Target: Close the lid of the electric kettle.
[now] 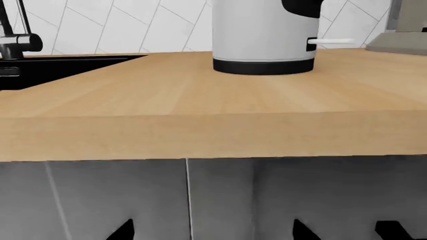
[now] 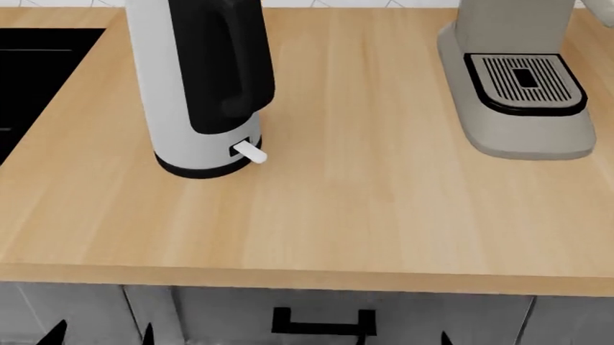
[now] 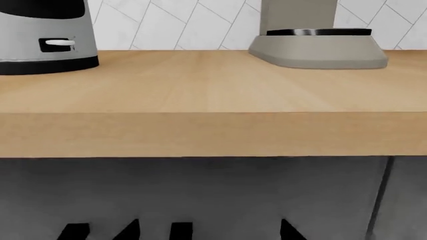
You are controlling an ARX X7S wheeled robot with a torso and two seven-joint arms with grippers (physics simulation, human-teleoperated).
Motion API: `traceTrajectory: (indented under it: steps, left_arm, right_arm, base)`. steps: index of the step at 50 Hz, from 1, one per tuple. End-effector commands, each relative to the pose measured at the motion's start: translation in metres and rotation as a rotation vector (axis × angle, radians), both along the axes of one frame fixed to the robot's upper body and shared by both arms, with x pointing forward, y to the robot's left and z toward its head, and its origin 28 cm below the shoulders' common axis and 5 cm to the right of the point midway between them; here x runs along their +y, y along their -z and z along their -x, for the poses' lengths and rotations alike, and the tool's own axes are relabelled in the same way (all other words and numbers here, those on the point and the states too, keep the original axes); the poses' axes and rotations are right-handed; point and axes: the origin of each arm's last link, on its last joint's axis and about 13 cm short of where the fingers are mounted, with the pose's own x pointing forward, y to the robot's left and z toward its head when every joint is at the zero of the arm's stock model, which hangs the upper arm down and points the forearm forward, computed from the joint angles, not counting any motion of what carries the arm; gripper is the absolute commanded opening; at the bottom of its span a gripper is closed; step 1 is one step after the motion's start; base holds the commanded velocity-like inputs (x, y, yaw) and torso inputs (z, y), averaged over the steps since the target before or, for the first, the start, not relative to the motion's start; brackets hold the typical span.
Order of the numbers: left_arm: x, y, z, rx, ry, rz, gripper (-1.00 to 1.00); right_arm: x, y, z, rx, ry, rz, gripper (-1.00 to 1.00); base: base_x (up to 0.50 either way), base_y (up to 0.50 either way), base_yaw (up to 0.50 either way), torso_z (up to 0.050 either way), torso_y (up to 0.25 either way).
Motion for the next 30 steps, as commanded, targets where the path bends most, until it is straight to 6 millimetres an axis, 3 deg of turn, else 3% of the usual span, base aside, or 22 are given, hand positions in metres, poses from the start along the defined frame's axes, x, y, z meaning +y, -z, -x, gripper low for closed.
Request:
traceTrajectory:
  steps: [1,9,19,26,30]
  left_arm:
    - [-0.001,0.000,0.000,0.003,-0.005,-0.008,1.00]
    - [-0.001,0.001,-0.002,0.003,-0.007,-0.010,1.00]
    - [-0.004,-0.005,-0.001,-0.030,0.019,-0.082,1.00]
    - [-0.006,-0.026,0.011,-0.020,0.022,-0.033,1.00]
    - [-0.008,-0.059,0.014,-0.032,0.018,0.007,1.00]
  right_arm:
    - [-0.001,0.000,0.000,0.006,0.004,0.000,1.00]
    - [-0.001,0.002,-0.001,0.003,0.002,-0.001,1.00]
    - [0.004,-0.008,0.000,-0.015,0.002,0.043,1.00]
    - [-0.001,-0.031,0.011,-0.045,0.011,0.036,1.00]
    - [0.000,-0.053,0.017,-0.084,0.007,0.037,1.00]
  base:
    - [-0.45,0.00,0.00,0.000,0.000]
    - [-0.38,0.00,0.00,0.000,0.000]
    - [0.00,0.00,0.00,0.000,0.000]
    - [0.00,0.00,0.00,0.000,0.000]
    - [0.00,0.00,0.00,0.000,0.000]
